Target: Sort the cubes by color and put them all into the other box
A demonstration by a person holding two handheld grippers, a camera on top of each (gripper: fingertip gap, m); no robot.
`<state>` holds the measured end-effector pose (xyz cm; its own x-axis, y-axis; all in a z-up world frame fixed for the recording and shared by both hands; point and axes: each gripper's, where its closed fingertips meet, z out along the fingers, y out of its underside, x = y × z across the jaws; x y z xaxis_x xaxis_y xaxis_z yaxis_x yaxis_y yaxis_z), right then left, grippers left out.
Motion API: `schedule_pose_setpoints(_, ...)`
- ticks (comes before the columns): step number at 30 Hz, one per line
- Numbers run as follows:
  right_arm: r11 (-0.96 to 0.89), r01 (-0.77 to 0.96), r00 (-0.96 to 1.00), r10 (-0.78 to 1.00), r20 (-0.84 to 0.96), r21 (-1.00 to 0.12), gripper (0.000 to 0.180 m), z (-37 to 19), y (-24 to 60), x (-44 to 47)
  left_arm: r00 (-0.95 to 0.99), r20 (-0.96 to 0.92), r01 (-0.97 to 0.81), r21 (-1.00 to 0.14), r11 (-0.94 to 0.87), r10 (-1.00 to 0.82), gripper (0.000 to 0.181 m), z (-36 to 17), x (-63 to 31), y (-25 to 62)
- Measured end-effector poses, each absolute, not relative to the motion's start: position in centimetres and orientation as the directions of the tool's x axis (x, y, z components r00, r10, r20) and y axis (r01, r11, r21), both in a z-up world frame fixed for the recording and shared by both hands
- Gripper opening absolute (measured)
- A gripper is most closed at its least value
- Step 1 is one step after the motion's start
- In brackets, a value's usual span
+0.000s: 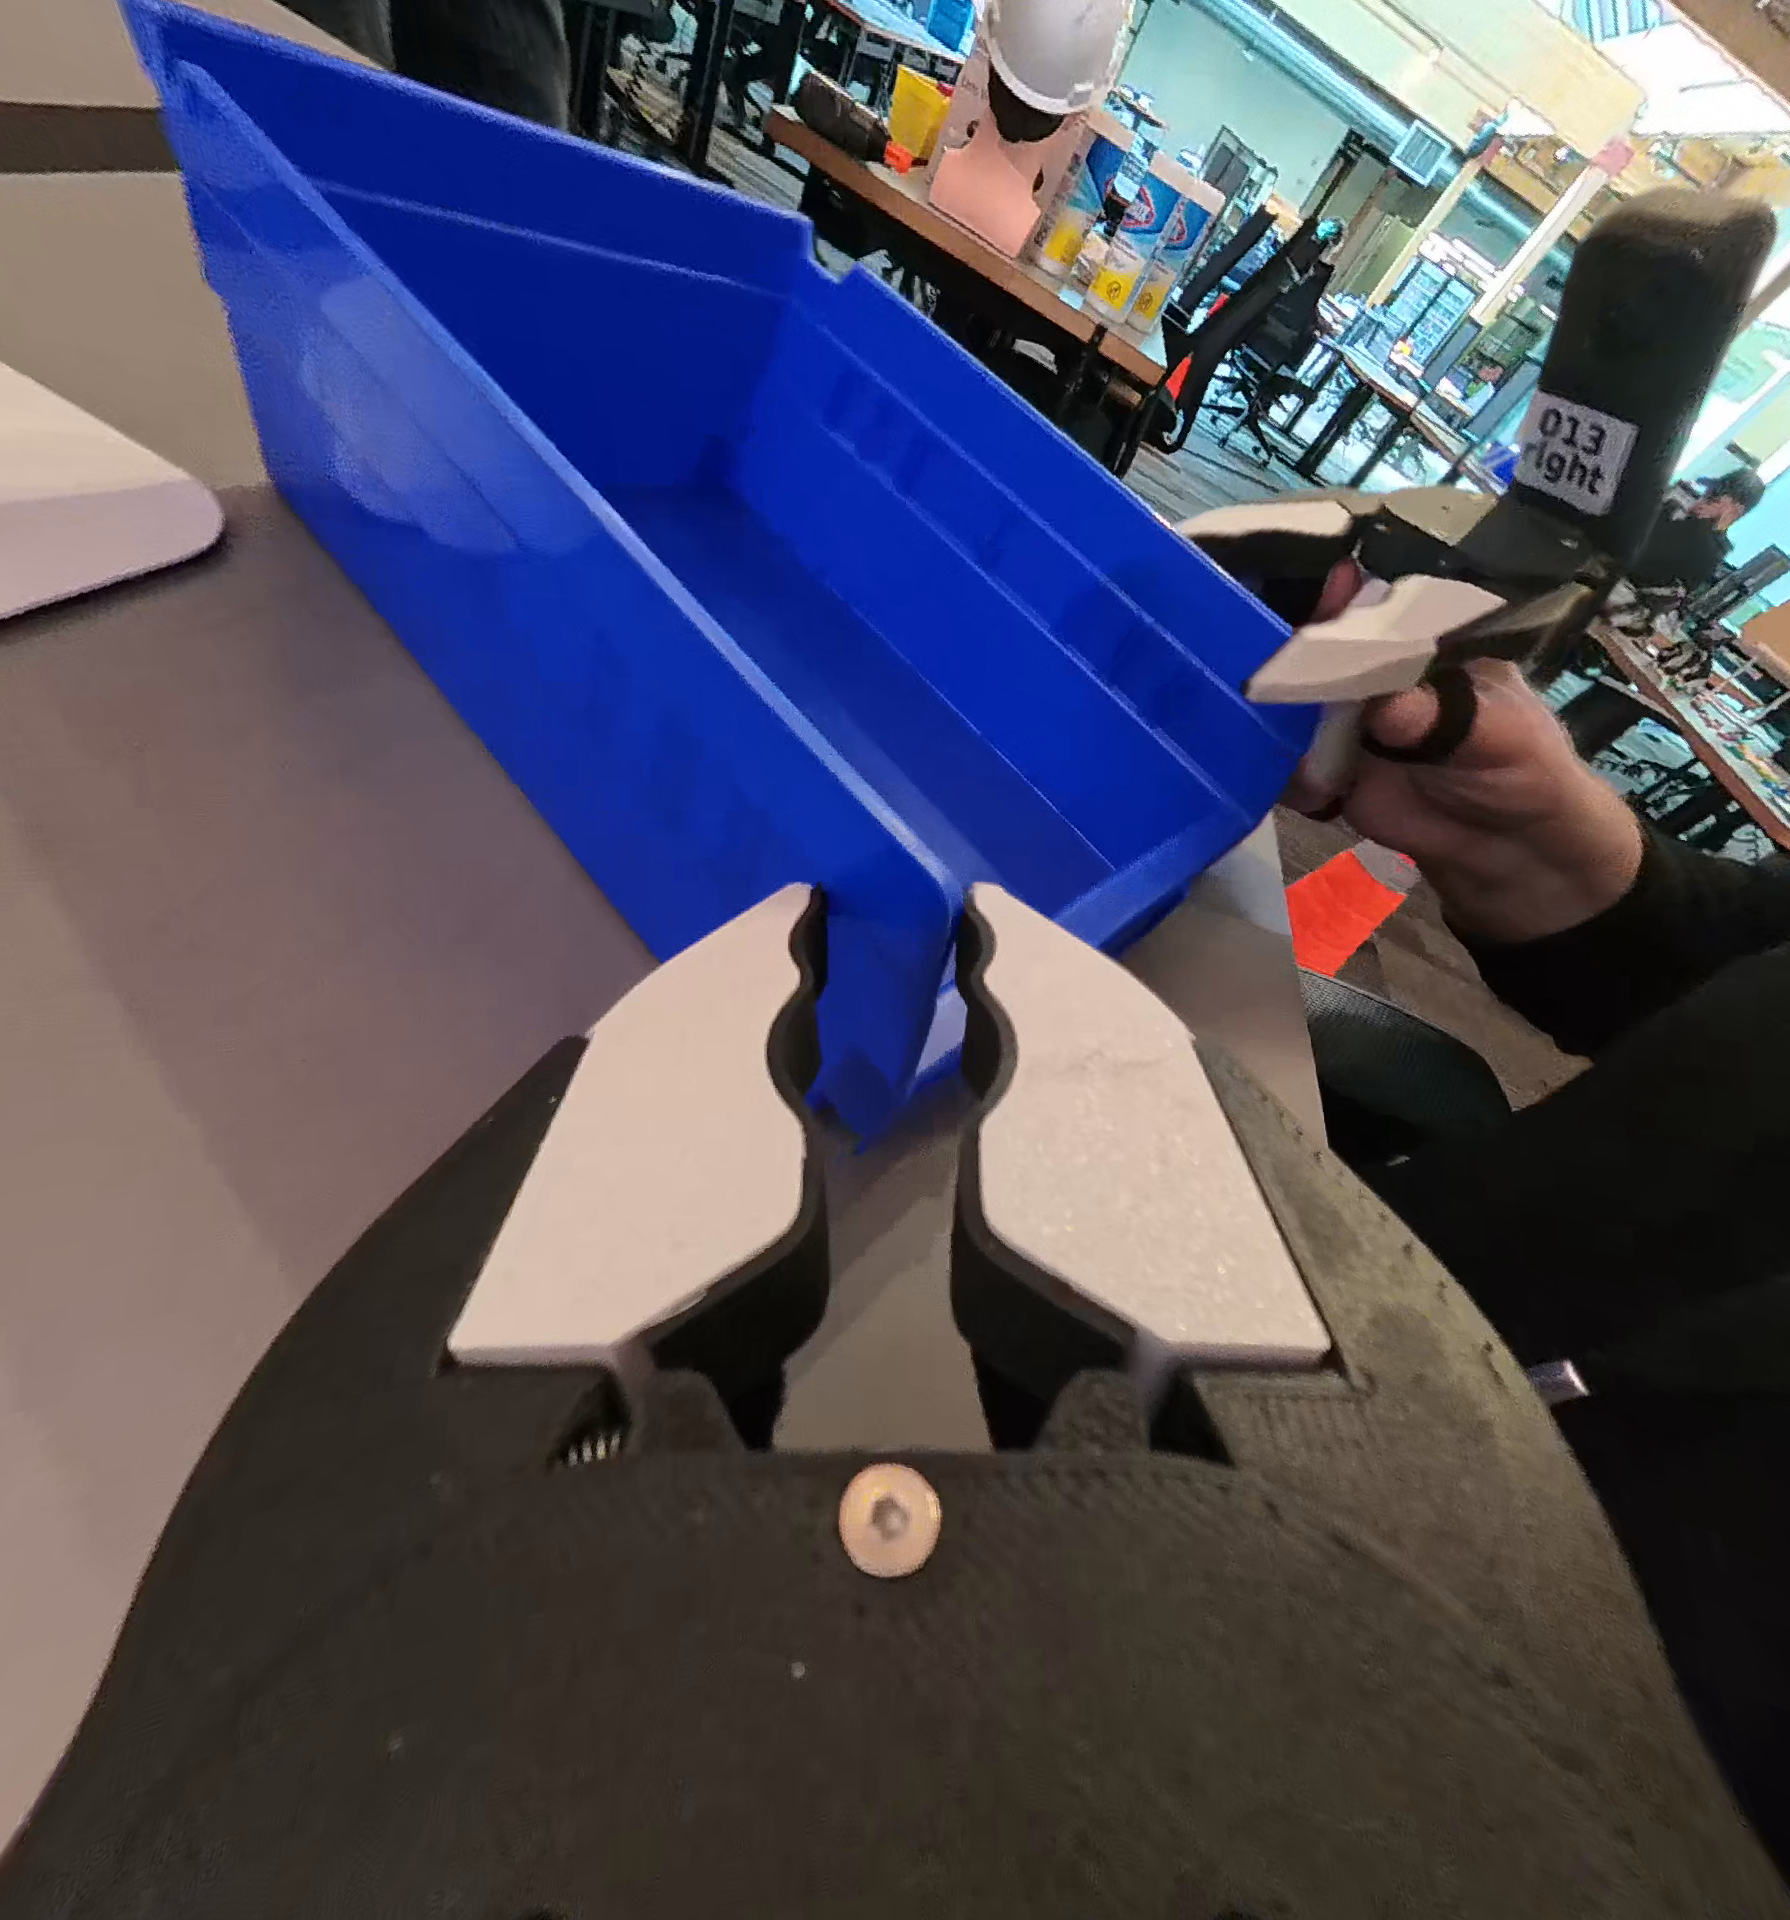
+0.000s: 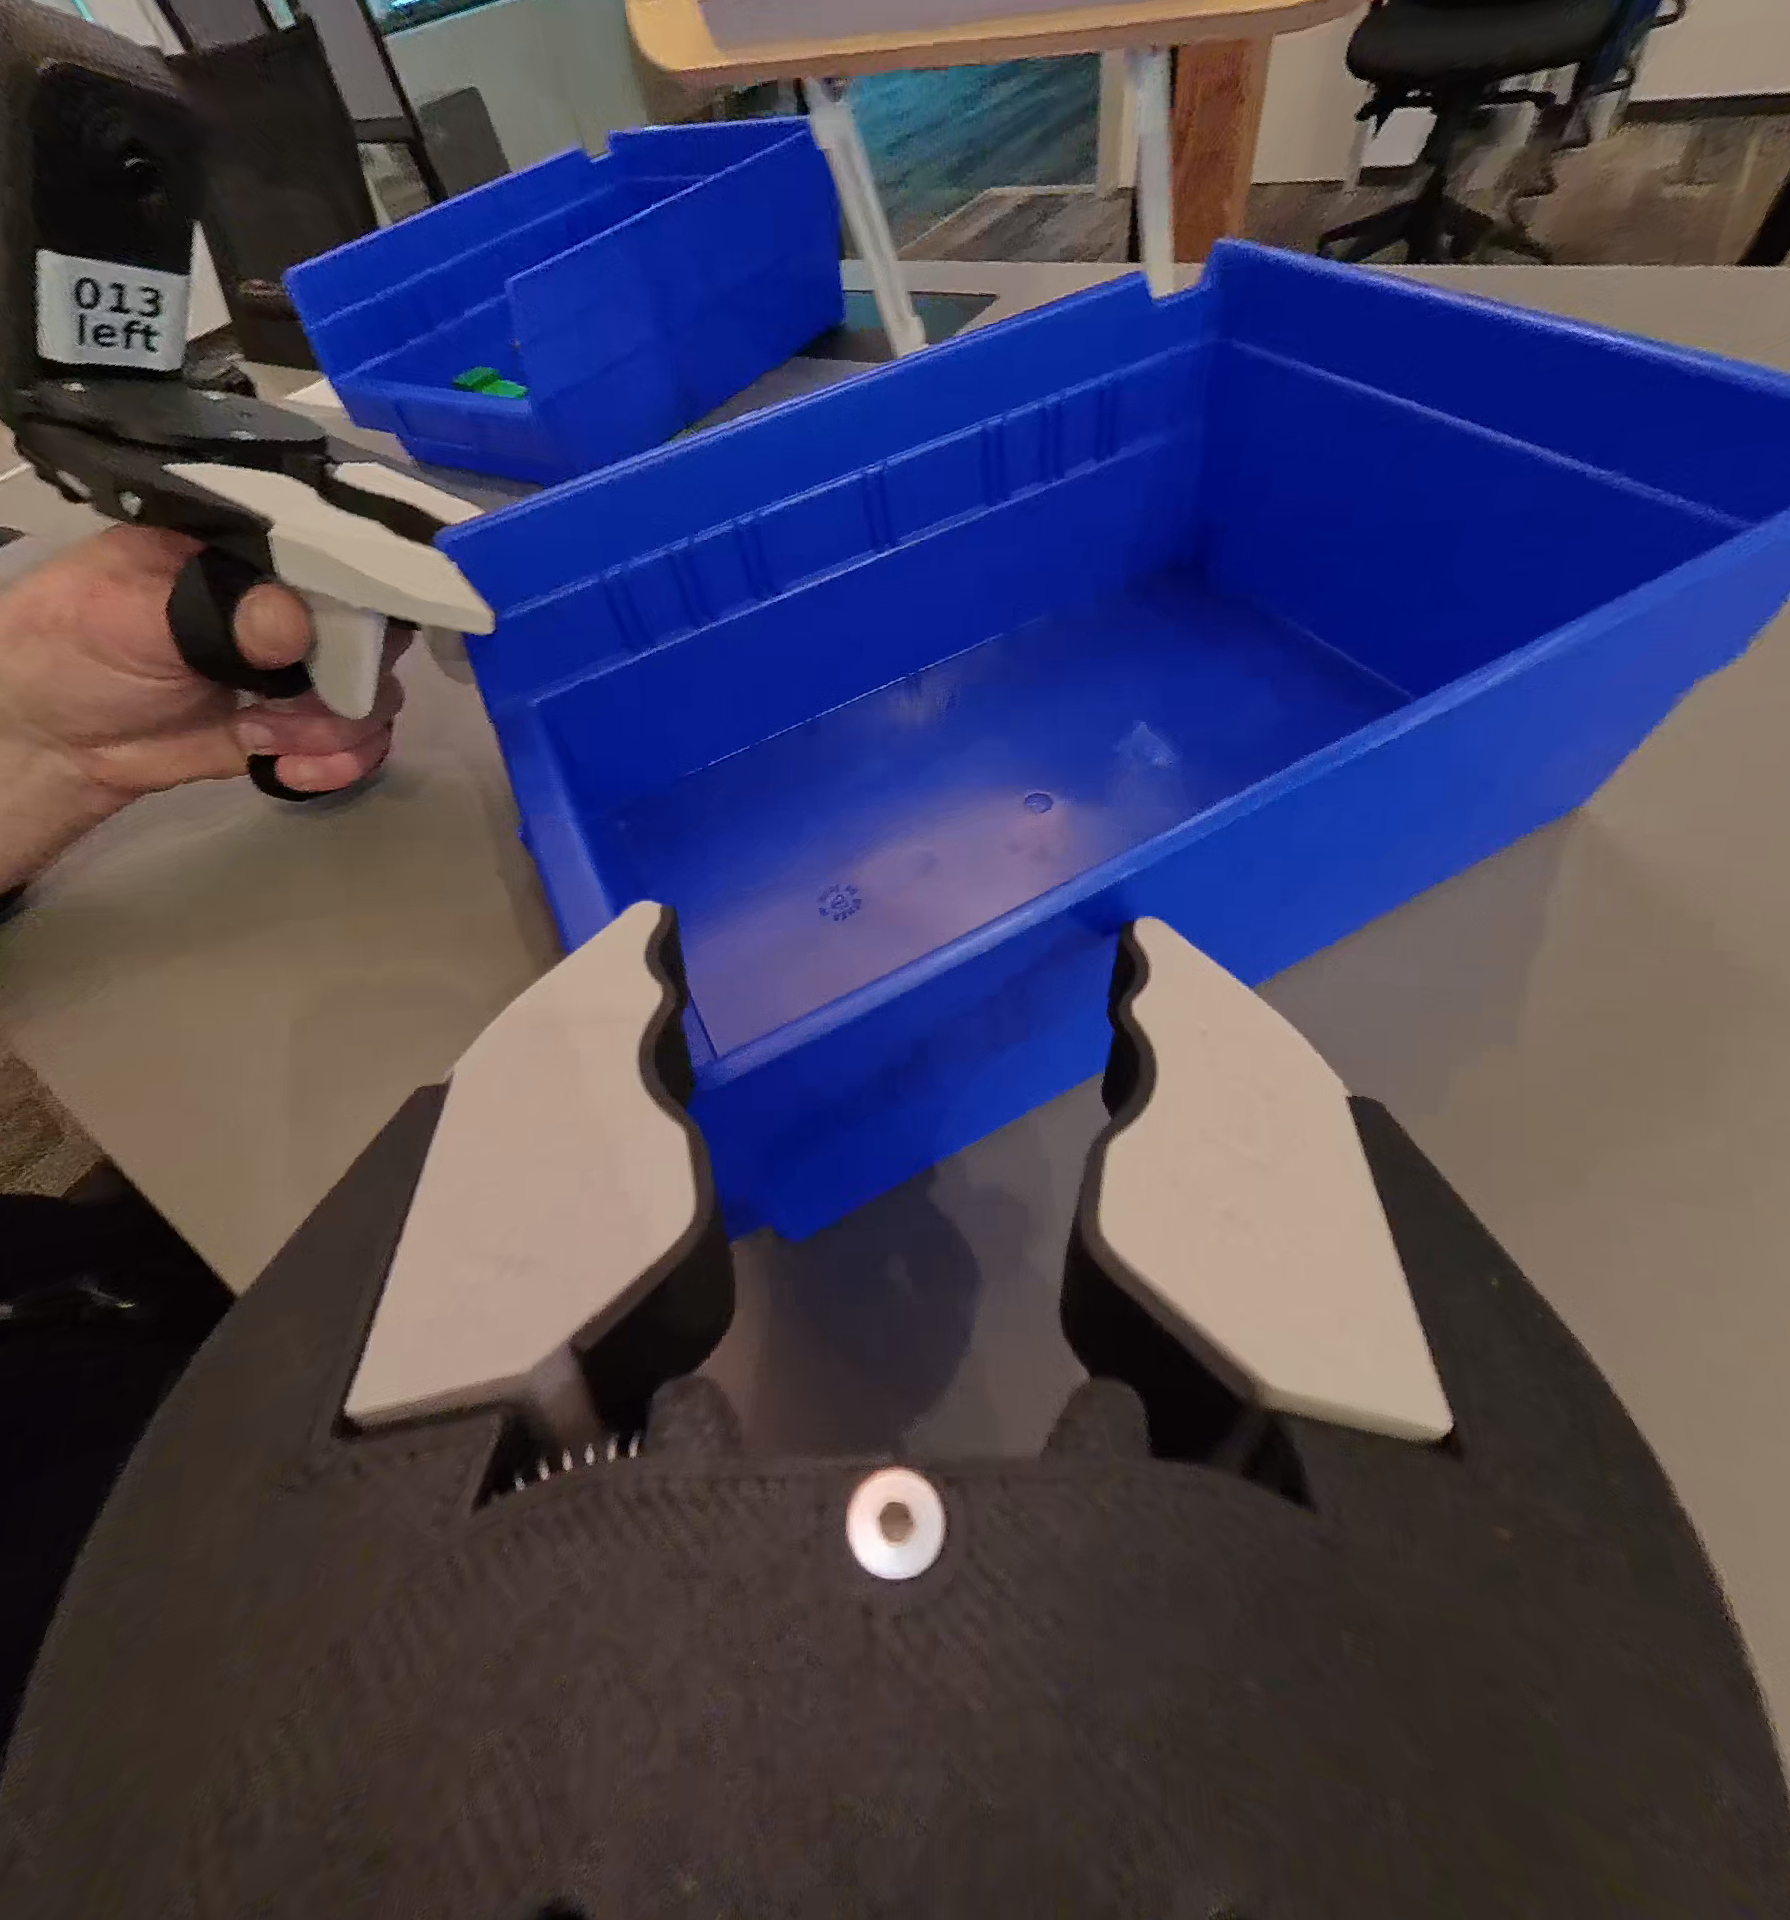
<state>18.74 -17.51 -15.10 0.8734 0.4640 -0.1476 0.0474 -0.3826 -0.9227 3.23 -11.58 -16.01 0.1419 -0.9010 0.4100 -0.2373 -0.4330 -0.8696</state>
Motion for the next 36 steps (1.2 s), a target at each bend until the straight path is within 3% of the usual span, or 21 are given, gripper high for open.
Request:
schedule_pose_setpoints(17,-0.438,0.077,0.906,0.405,-0.120,-0.896,0.063,-15.3,-9.9,33.0,0.215,0.407,-0.203,-0.870,-0.448,-0.888,0.025,-15.9,16.3,-9.0)
schedule_pose_setpoints(36,-0.438,0.117,0.819,0.550,-0.163,-0.891,0.055,-15.3,2.5,42.9,0.328,0.455,-0.095,-0.856,-0.508,-0.828,0.028,-15.7,26.2,-1.8)
